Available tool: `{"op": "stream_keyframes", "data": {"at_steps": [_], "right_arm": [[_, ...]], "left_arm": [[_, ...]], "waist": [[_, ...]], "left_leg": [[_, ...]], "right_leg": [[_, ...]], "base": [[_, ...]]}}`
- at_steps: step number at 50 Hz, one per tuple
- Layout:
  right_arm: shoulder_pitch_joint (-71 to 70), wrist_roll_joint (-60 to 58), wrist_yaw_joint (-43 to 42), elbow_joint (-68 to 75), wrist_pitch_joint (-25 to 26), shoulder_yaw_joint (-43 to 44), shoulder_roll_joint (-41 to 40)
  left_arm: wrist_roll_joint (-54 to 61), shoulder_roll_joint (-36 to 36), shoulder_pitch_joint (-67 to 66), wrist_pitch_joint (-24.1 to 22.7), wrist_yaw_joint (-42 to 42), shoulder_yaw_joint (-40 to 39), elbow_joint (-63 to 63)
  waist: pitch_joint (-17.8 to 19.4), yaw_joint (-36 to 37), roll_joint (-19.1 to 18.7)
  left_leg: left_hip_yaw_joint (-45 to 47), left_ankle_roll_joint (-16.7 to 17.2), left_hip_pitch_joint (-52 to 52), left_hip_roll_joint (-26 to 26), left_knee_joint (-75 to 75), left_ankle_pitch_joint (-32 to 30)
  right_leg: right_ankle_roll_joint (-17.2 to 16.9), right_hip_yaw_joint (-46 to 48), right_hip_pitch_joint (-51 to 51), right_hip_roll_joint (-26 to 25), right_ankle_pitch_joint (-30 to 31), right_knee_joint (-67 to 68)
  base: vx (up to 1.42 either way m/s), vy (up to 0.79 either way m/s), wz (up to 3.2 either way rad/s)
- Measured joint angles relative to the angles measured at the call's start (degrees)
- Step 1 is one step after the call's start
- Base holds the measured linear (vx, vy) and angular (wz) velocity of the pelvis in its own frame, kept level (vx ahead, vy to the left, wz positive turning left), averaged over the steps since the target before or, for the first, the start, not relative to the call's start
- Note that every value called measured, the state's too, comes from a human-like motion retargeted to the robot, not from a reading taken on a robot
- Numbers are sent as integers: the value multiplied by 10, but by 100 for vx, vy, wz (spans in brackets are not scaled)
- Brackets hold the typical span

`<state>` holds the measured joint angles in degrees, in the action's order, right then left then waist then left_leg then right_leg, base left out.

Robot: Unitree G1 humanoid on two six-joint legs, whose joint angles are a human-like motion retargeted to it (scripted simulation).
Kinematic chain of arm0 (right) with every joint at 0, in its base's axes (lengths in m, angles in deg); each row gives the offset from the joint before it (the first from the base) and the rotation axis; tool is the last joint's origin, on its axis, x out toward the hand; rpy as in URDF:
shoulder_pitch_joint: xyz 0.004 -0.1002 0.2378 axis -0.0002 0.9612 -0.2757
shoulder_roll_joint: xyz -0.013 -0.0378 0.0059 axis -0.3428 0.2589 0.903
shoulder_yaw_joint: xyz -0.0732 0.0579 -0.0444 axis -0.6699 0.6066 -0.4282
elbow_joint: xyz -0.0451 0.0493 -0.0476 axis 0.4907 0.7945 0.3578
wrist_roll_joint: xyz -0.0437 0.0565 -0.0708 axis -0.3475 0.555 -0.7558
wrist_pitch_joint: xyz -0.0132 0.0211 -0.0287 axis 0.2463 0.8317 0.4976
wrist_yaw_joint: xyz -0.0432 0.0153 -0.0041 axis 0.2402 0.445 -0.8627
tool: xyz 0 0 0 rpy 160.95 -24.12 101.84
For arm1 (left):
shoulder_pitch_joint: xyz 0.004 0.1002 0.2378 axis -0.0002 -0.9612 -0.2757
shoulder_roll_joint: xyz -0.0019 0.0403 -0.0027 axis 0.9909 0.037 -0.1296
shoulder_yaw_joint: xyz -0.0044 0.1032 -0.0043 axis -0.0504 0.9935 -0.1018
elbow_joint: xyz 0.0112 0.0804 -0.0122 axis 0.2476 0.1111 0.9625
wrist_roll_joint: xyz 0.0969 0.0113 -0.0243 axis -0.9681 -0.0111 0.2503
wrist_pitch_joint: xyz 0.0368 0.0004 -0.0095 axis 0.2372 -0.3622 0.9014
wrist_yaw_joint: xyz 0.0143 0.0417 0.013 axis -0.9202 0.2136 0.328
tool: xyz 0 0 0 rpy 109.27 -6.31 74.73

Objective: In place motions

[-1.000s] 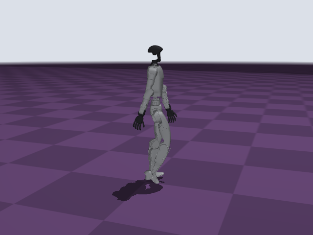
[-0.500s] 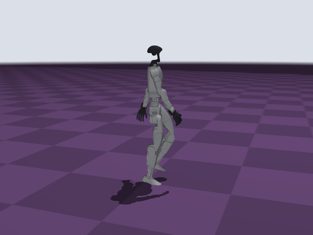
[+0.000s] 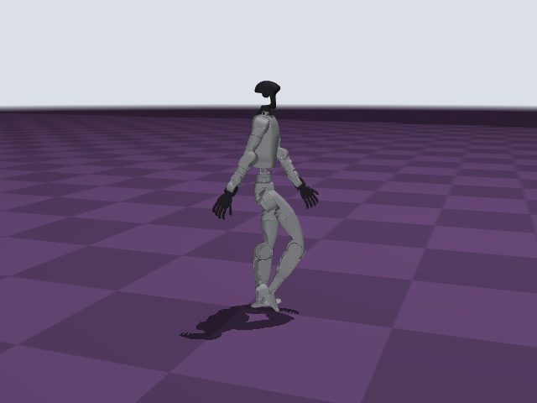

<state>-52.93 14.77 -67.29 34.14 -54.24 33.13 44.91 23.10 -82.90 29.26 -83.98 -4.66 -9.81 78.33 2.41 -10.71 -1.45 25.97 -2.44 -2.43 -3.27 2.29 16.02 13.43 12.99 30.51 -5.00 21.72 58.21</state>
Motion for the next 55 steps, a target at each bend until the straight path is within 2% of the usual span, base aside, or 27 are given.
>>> {"op": "stream_keyframes", "data": {"at_steps": [3, 7, 8, 10, 12, 13, 15, 18, 20, 22, 25, 28, 30, 33, 35, 37, 40, 42, 43, 45, 46, 47, 48, 49, 50, 53, 55], "right_arm": [[-8, -5, 7, 0, -1, -14, -9], [-42, -6, 13, 0, 6, -58, -32], [-55, -4, 12, 0, 6, -75, -41], [-85, 0, 10, 0, 2, -117, -60], [-128, 3, 20, 0, 2, -172, -82], [-160, 4, 34, 0, 3, -198, -94], [-215, -13, 59, -30, -2, -220, -109], [-312, -43, 83, -131, -10, -254, -129], [-364, -56, 70, -206, -17, -263, -144], [-394, -50, 55, -266, -35, -271, -154], [-406, -30, 53, -340, -60, -281, -155], [-405, -52, 55, -377, -79, -285, -153], [-416, -78, 49, -385, -85, -291, -147], [-408, -110, 36, -369, -80, -301, -143], [-378, -125, 34, -350, -74, -305, -142], [-328, -136, 38, -322, -72, -300, -142], [-234, -146, 53, -263, -72, -280, -134], [-174, -157, 69, -208, -61, -247, -115], [-146, -167, 78, -174, -52, -223, -103], [-113, -185, 91, -99, -21, -172, -78], [-108, -180, 89, -66, 3, -147, -65], [-103, -172, 86, -36, 26, -125, -52], [-98, -155, 77, -12, 48, -108, -40], [-93, -134, 77, -3, 66, -98, -27], [-88, -111, 81, 0, 83, -91, -12], [-69, -90, 63, 0, 108, -63, 0], [-36, -84, 29, 0, 98, -37, 7]], "left_arm": [[-28, -3, -26, 9, 19, -11, 17], [-57, -4, -89, 16, 7, -20, 61], [-63, -3, -111, 18, 1, -25, 72], [-77, 0, -163, 23, -12, -44, 91], [-95, 11, -220, 30, -25, -81, 107], [-104, 19, -244, 35, -29, -102, 112], [-99, 37, -283, 37, -45, -124, 136], [-57, 56, -303, 45, -59, -183, 175], [-41, 62, -313, 57, -59, -221, 198], [-36, 64, -348, 70, -64, -245, 198], [-36, 71, -413, 63, -70, -254, 198], [-32, 77, -454, 67, -66, -255, 198], [-24, 74, -448, 73, -63, -256, 198], [-20, 68, -417, 72, -62, -250, 198], [-22, 66, -395, 66, -59, -235, 198], [-22, 64, -367, 52, -78, -212, 198], [-23, 62, -312, 38, -120, -170, 198], [-27, 58, -265, 40, -111, -136, 197], [-26, 53, -241, 45, -97, -118, 194], [-10, 37, -172, 68, -54, -86, 175], [-1, 25, -139, 66, -41, -79, 144], [9, 15, -108, 62, -28, -73, 108], [22, 9, -83, 50, -20, -67, 60], [36, 9, -49, 40, -3, -60, 17], [52, 12, -12, 31, 18, -52, -24], [46, 28, 59, 24, 39, -96, -94], [51, 21, 75, 23, 10, -121, -113]], "waist": [[-12, 18, 7], [-29, 26, 22], [-29, 26, 31], [-32, 52, 44], [-43, 84, 60], [-49, 91, 67], [-30, 143, 65], [56, 173, 64], [94, 211, 74], [102, 241, 89], [79, 293, 104], [37, 304, 121], [40, 291, 111], [32, 259, 95], [10, 239, 94], [-13, 210, 97], [-44, 165, 86], [-68, 133, 65], [-83, 106, 51], [-106, 69, 15], [-81, 52, 14], [-52, 37, 14], [-17, 25, 18], [16, 7, 18], [46, -13, 14], [83, -95, 8], [80, -128, 1]], "left_leg": [[16, 6, -11, 13, -4, 5], [19, 24, -17, 39, 24, 20], [9, 28, -16, 50, 44, 24], [28, 43, -7, 57, 99, 17], [91, 66, 39, 17, 245, -60], [91, 76, 105, -32, 369, -120], [43, 35, 237, -78, 555, -207], [4, 26, 356, -134, 759, -145], [2, 17, 442, -174, 865, -112], [-4, 9, 527, -186, 936, -76], [10, -7, 608, -202, 980, -49], [28, -4, 621, -198, 965, -44], [23, 4, 583, -192, 941, -49], [8, 41, 475, -164, 853, -67], [11, 67, 382, -118, 745, -76], [13, 86, 272, -42, 584, -85], [-27, 112, 103, 62, 290, -131], [37, 91, 7, 66, 130, 0], [78, 67, -19, 54, 78, 21], [-15, 23, 16, 46, 22, 13], [-30, 13, 16, 48, 20, 18], [-41, 6, 11, 49, 17, 20], [-43, 5, -4, 46, 9, 15], [-49, -5, -13, 50, 3, 13], [-56, -18, -19, 57, -3, 11], [-50, -25, -11, 38, -12, -3], [-15, -21, -8, 13, -14, -13]], "right_leg": [[-9, -28, -79, -8, -7, -103], [-48, -29, -231, 11, -22, -314], [-72, -15, -277, 23, -68, -376], [-84, 44, -352, 50, -166, -461], [-97, 45, -361, 77, -185, -511], [-105, 35, -350, 83, -180, -524], [-114, -24, -337, 74, -164, -528], [-102, -25, -348, 72, -150, -520], [-90, -59, -342, 69, -140, -521], [-93, -66, -335, 82, -129, -526], [-97, -102, -315, 92, -118, -529], [-98, -102, -290, 103, -116, -526], [-99, -99, -301, 96, -115, -530], [-106, -68, -323, 89, -119, -544], [-114, -50, -327, 96, -125, -545], [-116, -29, -334, 104, -137, -540], [-100, 1, -347, 92, -160, -519], [-79, 37, -341, 72, -164, -486], [-65, 76, -336, 66, -148, -463], [-18, 135, -256, 70, -44, -331], [2, 123, -201, 89, 13, -235], [16, 89, -143, 86, 50, -144], [16, 12, -80, 38, 49, -62], [16, -9, -27, 35, 34, 27], [16, -2, 22, 54, 13, 119], [15, 29, 144, 71, -16, 262], [15, 55, 199, 68, -29, 307]], "base": [[6, -1, -42], [11, -2, 7], [12, -6, 8], [13, -8, -68], [8, -13, -89], [-7, -13, -57], [-21, -14, -83], [-48, -14, -85], [-46, -11, -130], [-10, -7, -97], [31, 4, -71], [23, 6, -4], [-8, 3, 38], [2, 6, 52], [18, 8, 50], [26, 6, 74], [32, 12, 71], [28, 19, 107], [20, 22, 160], [-9, 21, 152], [-36, 22, 122], [-45, 17, 91], [-52, 18, 73], [-61, 29, 72], [-67, 37, 91], [-40, 18, 101], [23, -11, 44]]}}
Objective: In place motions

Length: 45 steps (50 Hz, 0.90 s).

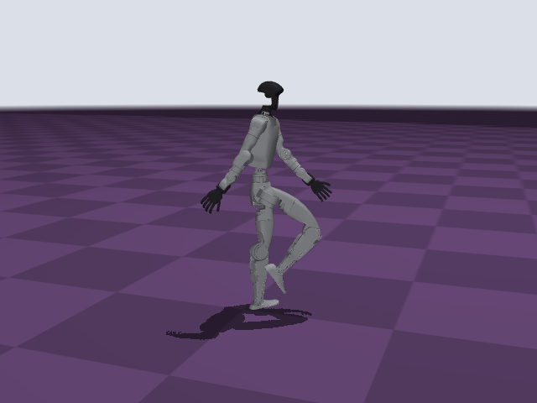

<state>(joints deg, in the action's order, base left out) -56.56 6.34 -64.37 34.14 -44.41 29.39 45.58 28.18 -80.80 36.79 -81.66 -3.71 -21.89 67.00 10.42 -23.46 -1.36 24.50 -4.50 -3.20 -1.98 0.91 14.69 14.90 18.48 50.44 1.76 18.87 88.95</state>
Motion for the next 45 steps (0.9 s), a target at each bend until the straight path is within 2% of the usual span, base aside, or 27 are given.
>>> {"op": "stream_keyframes", "data": {"at_steps": [2, 5, 8, 10, 13, 15, 17, 18, 20, 22, 23, 25, 27, 29, 31, 35, 40, 42, 45], "right_arm": [[46, 33, -8, 0, -18, 14, 5], [102, 72, -10, 0, -8, 39, -2], [92, 82, -12, 0, 7, 37, -23], [78, 78, -1, 0, -3, 20, -35], [34, 57, 32, 0, -27, -32, -48], [-2, 41, 44, 0, -39, -71, -57], [-46, 38, 34, 0, -47, -122, -72], [-70, 39, 23, 0, -49, -152, -81], [-136, 39, 7, 0, -41, -210, -101], [-206, 29, 8, -39, -36, -235, -113], [-237, 16, 6, -69, -42, -244, -121], [-321, -25, 27, -143, -59, -271, -125], [-384, -78, 56, -219, -77, -273, -124], [-413, -102, 47, -279, -95, -268, -125], [-414, -93, 22, -321, -126, -270, -124], [-370, -57, -6, -357, -166, -281, -126], [-357, -68, 18, -333, -166, -273, -148], [-323, -68, 25, -307, -164, -266, -152], [-238, -83, 37, -254, -161, -256, -149]], "left_arm": [[36, -11, -7, -11, -10, 17, -15], [52, -31, -30, -20, 12, 58, -22], [13, -28, -44, -14, 28, 70, -6], [-14, -19, -67, -13, 28, 78, 20], [-64, -7, -121, -7, 9, 72, 84], [-104, -5, -170, 6, -7, 68, 138], [-148, 0, -222, 25, -23, 56, 205], [-167, 6, -250, 37, -28, 46, 240], [-206, 25, -300, 76, -26, 20, 302], [-227, 40, -348, 120, -19, 20, 311], [-226, 46, -373, 125, -26, 14, 311], [-214, 62, -402, 107, -14, -25, 311], [-211, 63, -412, 107, 7, -70, 311], [-210, 54, -431, 111, -4, -119, 311], [-188, 51, -467, 98, -15, -150, 311], [-109, 65, -539, 86, -26, -148, 311], [-85, 55, -473, 79, -29, -155, 311], [-99, 52, -446, 76, -14, -132, 306], [-132, 51, -411, 78, 14, -87, 299]], "waist": [[-28, 2, -20], [-71, 36, -30], [-65, 62, -10], [-70, 80, 0], [-91, 97, 10], [-108, 110, 23], [-110, 127, 47], [-115, 143, 58], [-133, 190, 88], [-115, 233, 73], [-90, 249, 75], [-23, 287, 80], [17, 313, 92], [29, 334, 95], [9, 364, 94], [-83, 396, 105], [-65, 342, 79], [-82, 320, 78], [-122, 288, 86]], "left_leg": [[22, 3, 17, -21, 3, -4], [21, 8, 34, -26, 11, -2], [34, 14, 9, -12, 2, 0], [47, 24, -10, -7, -4, 4], [61, 31, -21, 9, 2, 19], [63, 33, -24, 28, 24, 33], [59, 39, -22, 50, 77, 32], [80, 49, -15, 52, 120, 13], [132, 97, 74, -7, 331, -88], [86, 83, 227, -103, 566, -181], [33, 78, 285, -99, 639, -180], [33, 61, 354, -165, 795, -131], [36, 41, 429, -208, 895, -102], [19, 33, 505, -216, 965, -71], [13, 34, 564, -227, 1010, -46], [24, 42, 597, -228, 1008, -33], [13, 77, 438, -196, 865, -64], [25, 88, 348, -157, 747, -76], [24, 117, 208, -63, 507, -98]], "right_leg": [[-1, 21, 34, -11, -2, -4], [-1, 20, 27, -9, -16, -47], [0, -10, -61, -18, -17, -138], [0, -25, -147, -35, -9, -235], [-43, -81, -294, -78, 11, -443], [-79, -115, -402, -77, 28, -606], [-115, -78, -509, -44, -64, -750], [-108, -19, -547, -24, -109, -796], [-156, -20, -561, 14, -99, -859], [-195, -86, -534, 10, -84, -864], [-201, -91, -538, 13, -72, -868], [-190, -42, -556, 9, -58, -875], [-175, -83, -550, 11, -57, -876], [-176, -89, -545, 22, -52, -877], [-170, -108, -532, 21, -49, -876], [-151, -120, -493, 26, -56, -861], [-146, -82, -536, 13, -73, -865], [-151, -62, -542, 21, -83, -862], [-146, -42, -548, 35, -101, -848]], "base": [[43, -20, -5], [25, -15, -14], [-3, -10, -34], [13, -14, -53], [18, -8, -54], [24, -10, -35], [25, -12, -46], [24, -12, -110], [12, -15, -142], [-14, -22, -61], [-33, -21, -77], [-56, -19, -144], [-58, -8, -101], [-13, 6, -44], [32, 10, -58], [56, 13, 15], [-4, 4, 66], [24, 11, 67], [47, 15, 44]]}}
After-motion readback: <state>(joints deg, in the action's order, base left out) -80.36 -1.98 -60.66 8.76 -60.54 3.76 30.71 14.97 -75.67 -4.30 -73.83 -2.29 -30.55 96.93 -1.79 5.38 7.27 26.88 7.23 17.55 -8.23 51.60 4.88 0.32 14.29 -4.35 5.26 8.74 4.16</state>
